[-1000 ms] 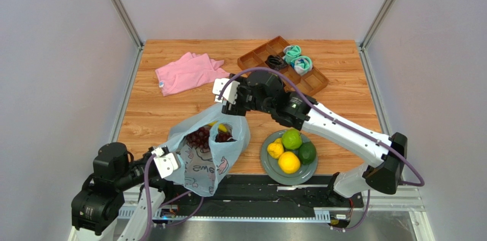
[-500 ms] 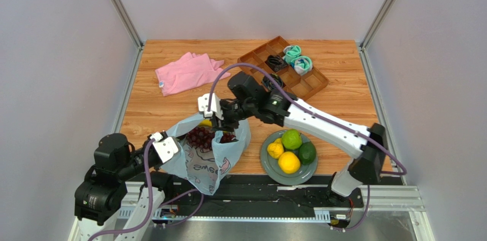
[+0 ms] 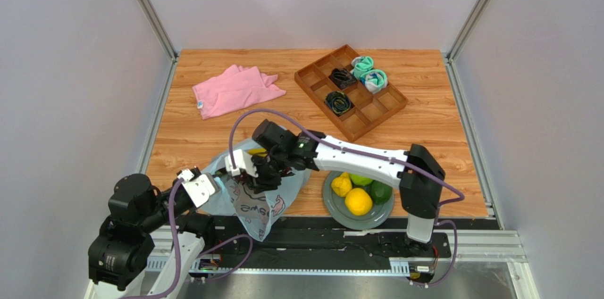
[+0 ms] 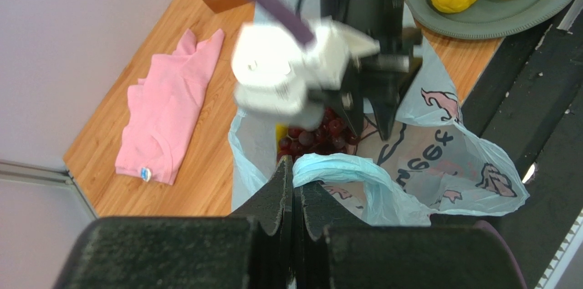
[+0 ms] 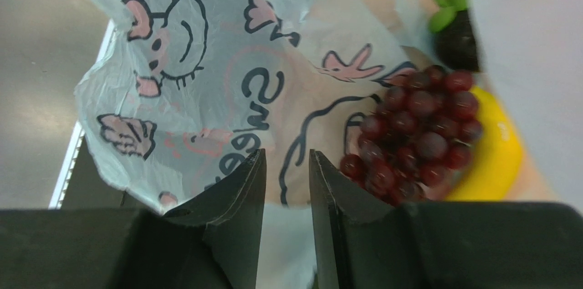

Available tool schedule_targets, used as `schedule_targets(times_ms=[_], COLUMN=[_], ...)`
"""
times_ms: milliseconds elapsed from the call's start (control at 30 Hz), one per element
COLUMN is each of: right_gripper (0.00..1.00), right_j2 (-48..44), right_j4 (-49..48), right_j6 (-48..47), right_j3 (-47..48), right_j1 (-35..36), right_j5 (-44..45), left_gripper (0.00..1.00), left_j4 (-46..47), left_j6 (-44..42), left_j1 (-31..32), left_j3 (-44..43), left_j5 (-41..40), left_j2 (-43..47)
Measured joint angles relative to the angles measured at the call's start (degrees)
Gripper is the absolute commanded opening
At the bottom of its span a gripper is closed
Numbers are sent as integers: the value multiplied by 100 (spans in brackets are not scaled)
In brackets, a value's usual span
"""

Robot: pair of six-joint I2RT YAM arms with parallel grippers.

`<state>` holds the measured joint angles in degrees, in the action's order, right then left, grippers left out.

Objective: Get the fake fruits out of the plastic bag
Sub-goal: Adjust the plastic bag at the center of the board.

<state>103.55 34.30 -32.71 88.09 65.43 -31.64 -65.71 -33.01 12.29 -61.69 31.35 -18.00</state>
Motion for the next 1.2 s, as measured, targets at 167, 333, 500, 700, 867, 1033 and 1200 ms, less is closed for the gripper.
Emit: schedule_targets(times_ms=[167,333,500,700,867,1033,1200], right_gripper=[33,39,63,69,67,56,63], right_j2=[431,367,-299,-713,-442,-57,50], right_j4=[-271,-343,-262,-315,-479,-321,459], right_j6=[42,9,-201,-780,-1257,-1598,-1534], right_j3=[-404,-1169,-1766,-2048,-2048,-1681,-531], right_j1=[267,243,157,149,144,144,59], right_j5=[452,1327,1902,2273,2496,2712,2809], left_gripper=[0,0,0,0,0,0,0], left_j4=[46,85,131,177,201,210,166], left_j6=[22,28,31,26,26,17,-26], left_j1=[-2,-13,-61,-76,-76,-76,-76], left_j3=[0,0,13,35,74,87,87], left_j5=[7,9,15,116,144,149,164], left_j2=[140,205,328,339,337,337,337])
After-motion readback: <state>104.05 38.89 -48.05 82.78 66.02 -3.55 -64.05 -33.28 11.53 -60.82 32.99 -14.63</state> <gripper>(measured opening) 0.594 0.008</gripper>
